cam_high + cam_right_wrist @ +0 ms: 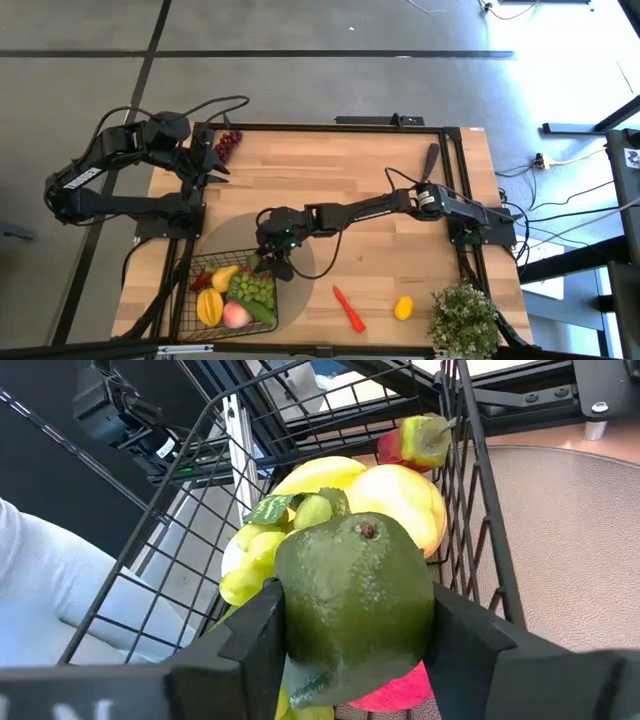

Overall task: Build produce basket
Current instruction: Put the green lime into the wire basket

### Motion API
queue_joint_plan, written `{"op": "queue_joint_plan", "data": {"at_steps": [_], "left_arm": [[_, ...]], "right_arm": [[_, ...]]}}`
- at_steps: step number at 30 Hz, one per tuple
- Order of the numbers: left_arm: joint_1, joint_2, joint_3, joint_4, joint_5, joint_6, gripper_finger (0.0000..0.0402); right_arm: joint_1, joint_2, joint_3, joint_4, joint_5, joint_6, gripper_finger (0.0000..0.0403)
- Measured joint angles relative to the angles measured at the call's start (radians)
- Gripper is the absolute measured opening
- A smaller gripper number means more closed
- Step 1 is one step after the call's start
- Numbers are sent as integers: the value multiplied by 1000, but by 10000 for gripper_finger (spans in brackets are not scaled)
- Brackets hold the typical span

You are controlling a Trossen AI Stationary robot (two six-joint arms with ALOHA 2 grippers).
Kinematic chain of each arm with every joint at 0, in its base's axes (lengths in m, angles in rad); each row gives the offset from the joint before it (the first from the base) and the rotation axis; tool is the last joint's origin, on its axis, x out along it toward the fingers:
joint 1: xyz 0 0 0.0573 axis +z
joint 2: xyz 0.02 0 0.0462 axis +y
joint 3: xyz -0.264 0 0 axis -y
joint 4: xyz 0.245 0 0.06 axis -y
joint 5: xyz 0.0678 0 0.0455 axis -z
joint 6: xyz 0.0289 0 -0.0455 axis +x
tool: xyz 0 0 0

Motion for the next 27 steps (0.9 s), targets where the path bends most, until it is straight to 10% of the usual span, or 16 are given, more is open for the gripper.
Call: {"op": "queue_joint_plan", "data": {"at_steps": [9,27], "left_arm": [[0,0,0,0,0,0,84],[0,0,0,-3,0,-1,84]], "right_arm": [[0,-1,0,1,9,-4,242],[16,-25,0,-40,10,-26,236]]}}
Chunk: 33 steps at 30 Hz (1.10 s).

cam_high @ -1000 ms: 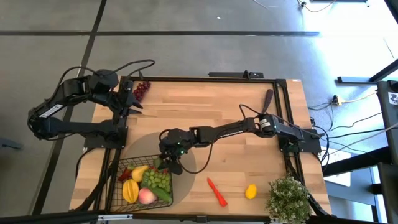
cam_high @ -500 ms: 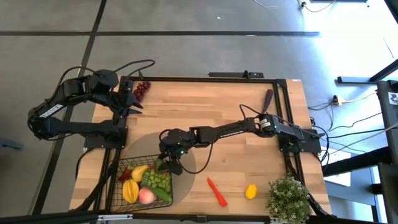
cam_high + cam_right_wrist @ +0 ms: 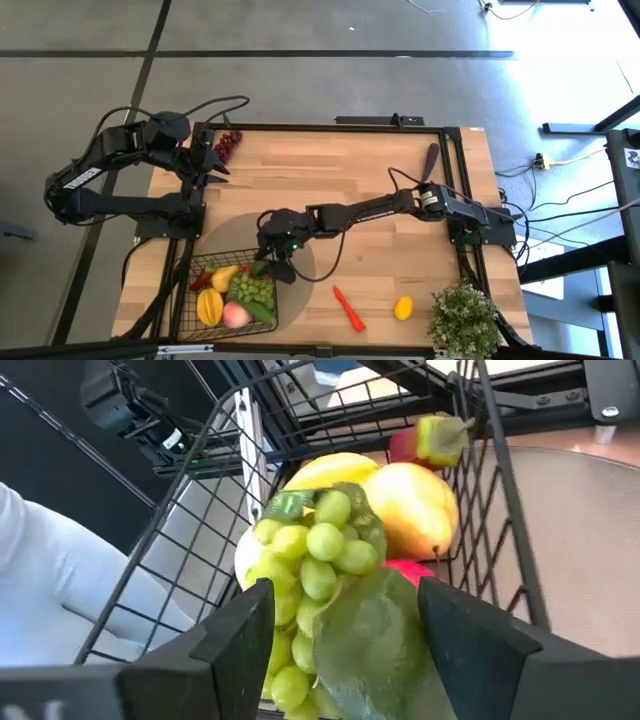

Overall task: Build produce basket
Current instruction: Put the green lime into the wire basket, then put the orange carrot into the wire basket

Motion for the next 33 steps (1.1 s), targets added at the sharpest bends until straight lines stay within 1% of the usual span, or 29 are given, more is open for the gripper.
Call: {"op": "queue_joint_plan", "data": {"at_steps": [3,5,8,11,15,16,17,19,21,25,28,30,33], "left_arm": [[0,0,0,-4,0,-10,84],[0,0,0,-14,0,-36,84],[0,0,0,-22,0,-92,84],[0,0,0,-22,0,-139,84],[0,0,0,-21,0,-211,84],[0,0,0,-22,0,-228,84],[0,0,0,-22,0,-240,84],[0,0,0,-25,-5,-272,84],[0,2,0,-26,-68,-350,84],[1,17,1,-59,-283,-538,84],[1,34,1,-86,-420,-682,84],[8,60,1,-100,-476,-762,84],[43,99,1,-122,-504,-803,84]], "right_arm": [[1,-9,13,-32,4,-13,236],[1,-25,38,-100,41,-48,236],[2,-40,115,-263,132,-102,236],[2,-38,234,-454,220,-165,236],[2,-39,378,-643,363,-217,236],[1,-41,393,-670,392,-228,236],[-2,-60,377,-650,415,-238,236],[-10,-92,352,-667,442,-240,236],[-24,-116,356,-697,445,-233,236],[-50,-155,359,-732,450,-240,236],[-73,-195,359,-778,448,-240,236],[-93,-224,359,-820,446,-240,236],[-127,-263,359,-898,447,-240,236]]}}
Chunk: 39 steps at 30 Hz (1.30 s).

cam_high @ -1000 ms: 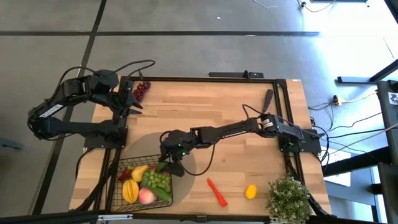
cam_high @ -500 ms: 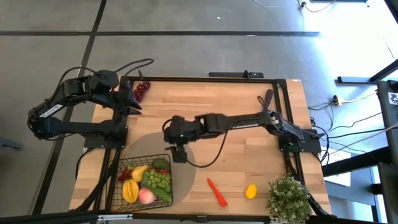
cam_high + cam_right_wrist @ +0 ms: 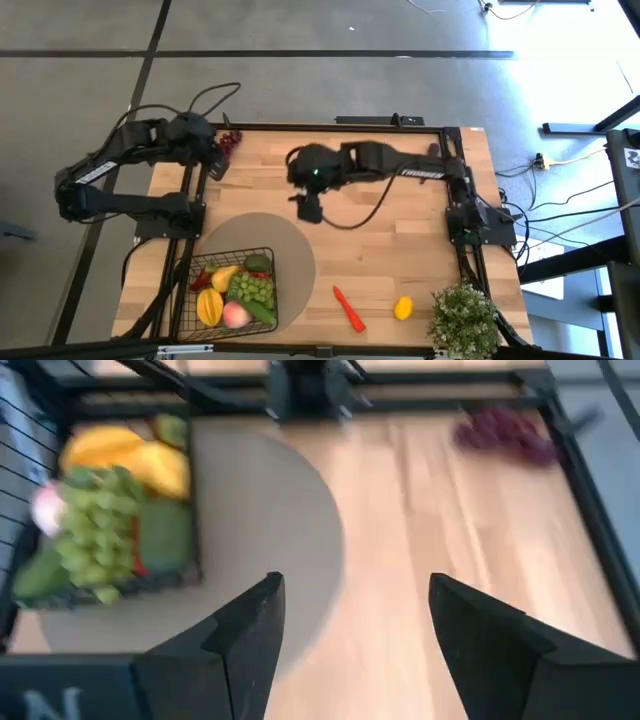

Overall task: Build produce basket
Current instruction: Put the orange carrot into the wire basket

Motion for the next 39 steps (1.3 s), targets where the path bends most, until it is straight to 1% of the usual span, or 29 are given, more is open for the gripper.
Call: {"op": "queue_joint_plan", "data": {"at_steps": [3,5,6,7,10,11,12,15,18,20,23,26,29,33,39], "left_arm": [[34,47,0,-15,37,-11,84],[47,76,0,-16,69,-1,84],[51,87,0,-16,76,11,84],[54,94,0,-16,78,13,84],[54,107,0,-16,79,13,84],[54,108,0,-16,80,13,84],[54,108,0,-16,82,13,84],[54,104,0,-16,82,13,84],[51,84,0,-16,87,24,84],[44,59,0,-16,110,57,84],[32,26,0,-16,129,87,84],[21,-4,0,-16,127,105,84],[10,-25,0,-16,129,150,84],[-9,-40,0,-13,163,173,84],[-22,-40,0,16,169,169,84]], "right_arm": [[-29,-23,0,-113,2,15,236],[-43,-30,0,-202,-7,63,236],[-50,-30,0,-260,-29,102,236],[-57,-30,0,-321,-71,148,236],[-67,-28,0,-496,-258,327,236],[-67,-24,0,-545,-302,396,236],[-59,-21,-7,-569,-327,461,236],[-18,-16,-66,-550,-380,630,237],[38,-15,-132,-544,-493,720,237],[81,-12,-185,-547,-502,803,236],[134,-11,-274,-493,-502,974,236],[185,-11,-367,-381,-498,1096,236],[237,-11,-464,-227,-500,1201,236],[295,-11,-592,-31,-506,1294,236],[364,-11,-765,258,-492,1375,236]]}}
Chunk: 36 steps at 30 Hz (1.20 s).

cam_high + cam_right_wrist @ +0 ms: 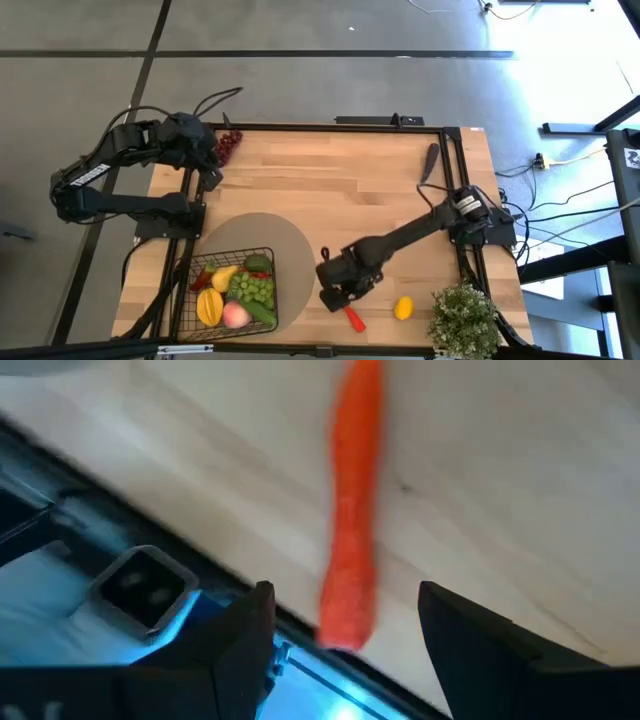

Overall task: Build produce basket
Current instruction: Put the orange carrot into the wire basket

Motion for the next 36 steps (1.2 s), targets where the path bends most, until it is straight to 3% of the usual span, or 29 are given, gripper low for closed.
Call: {"op": "queue_joint_plan", "data": {"at_steps": [8,18,26,30,36], "left_arm": [[0,2,0,43,27,-2,84],[0,2,0,51,52,-2,84],[0,-2,0,54,58,5,84],[0,-2,-1,54,57,6,84],[0,-2,-1,55,57,31,84]], "right_arm": [[45,0,-103,102,63,47,236],[68,41,-107,230,110,47,236],[70,88,-102,222,106,84,231],[70,90,-103,213,112,111,192],[70,92,-105,209,114,123,88]]}}
